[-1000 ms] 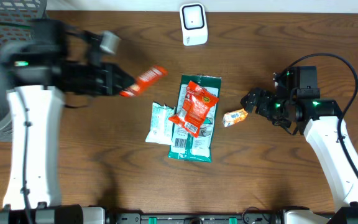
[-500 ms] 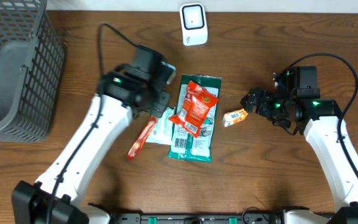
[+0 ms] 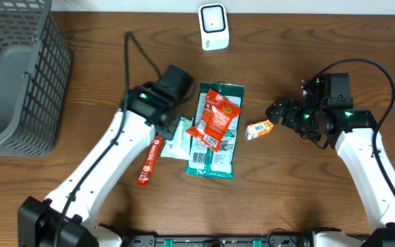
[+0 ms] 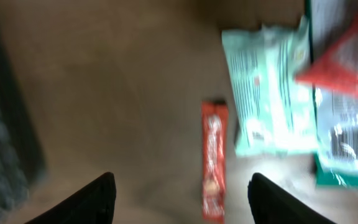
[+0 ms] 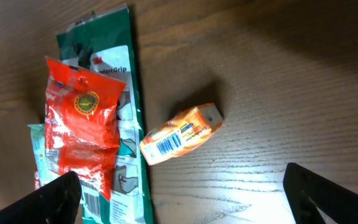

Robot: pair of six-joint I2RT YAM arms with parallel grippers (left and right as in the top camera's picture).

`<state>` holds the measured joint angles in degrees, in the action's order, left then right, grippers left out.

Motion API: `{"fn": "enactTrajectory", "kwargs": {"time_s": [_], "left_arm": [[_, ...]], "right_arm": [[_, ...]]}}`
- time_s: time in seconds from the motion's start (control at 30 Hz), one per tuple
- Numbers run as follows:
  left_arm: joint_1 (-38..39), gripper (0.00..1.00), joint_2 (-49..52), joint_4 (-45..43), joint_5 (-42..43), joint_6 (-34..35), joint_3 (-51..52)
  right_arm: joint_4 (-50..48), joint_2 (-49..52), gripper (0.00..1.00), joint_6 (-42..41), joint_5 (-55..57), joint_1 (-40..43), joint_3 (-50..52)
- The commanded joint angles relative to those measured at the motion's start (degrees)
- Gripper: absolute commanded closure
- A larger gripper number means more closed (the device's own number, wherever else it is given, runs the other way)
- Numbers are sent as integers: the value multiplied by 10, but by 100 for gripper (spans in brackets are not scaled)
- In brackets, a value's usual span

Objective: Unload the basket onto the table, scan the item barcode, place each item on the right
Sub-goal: 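Carry the Nescafe stick out and lower it beside the pale pouch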

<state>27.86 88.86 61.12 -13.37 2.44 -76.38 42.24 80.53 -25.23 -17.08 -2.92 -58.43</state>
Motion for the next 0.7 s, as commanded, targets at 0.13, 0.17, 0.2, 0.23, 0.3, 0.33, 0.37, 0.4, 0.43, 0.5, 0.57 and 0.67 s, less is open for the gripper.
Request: {"fn": "enactTrajectory", "kwargs": {"time_s": [0.13,0.17,0.2,0.23,0.3,0.33,0.37,0.4,0.43,0.5,0.57,0.67], "left_arm": [[-82,31,-1,65,170,-6,26],[-85,31,-1,63,171,-6,40],[-86,31,-1,61,170,-6,53],[-85,30,-1,58,171,-5,68],[-85,21,-1,43,171,5,103],[-86,19,-1,30,171,10,119],[-86,18,-1,17,171,21,131],[-85,18,-1,4,173,34,143],[-85,19,-1,-14,180,44,157],[-86,34,-1,-40,185,54,176],[-85,40,-1,-76,186,61,198],[-85,55,-1,-135,186,62,236]], "right_arm": [[0,1,1,-4,1,2,-7],[0,1,1,-4,1,2,-7],[0,1,1,-4,1,2,-7],[0,1,1,-4,1,2,-7],[0,1,1,-4,1,2,-7],[0,1,1,-4,1,2,-7],[0,1,1,-5,1,2,-7],[0,1,1,-4,1,2,-7],[0,1,1,-4,1,2,-7],[0,1,1,-4,1,2,-7],[0,1,1,-4,1,2,-7],[0,1,1,-4,1,2,-7]]}}
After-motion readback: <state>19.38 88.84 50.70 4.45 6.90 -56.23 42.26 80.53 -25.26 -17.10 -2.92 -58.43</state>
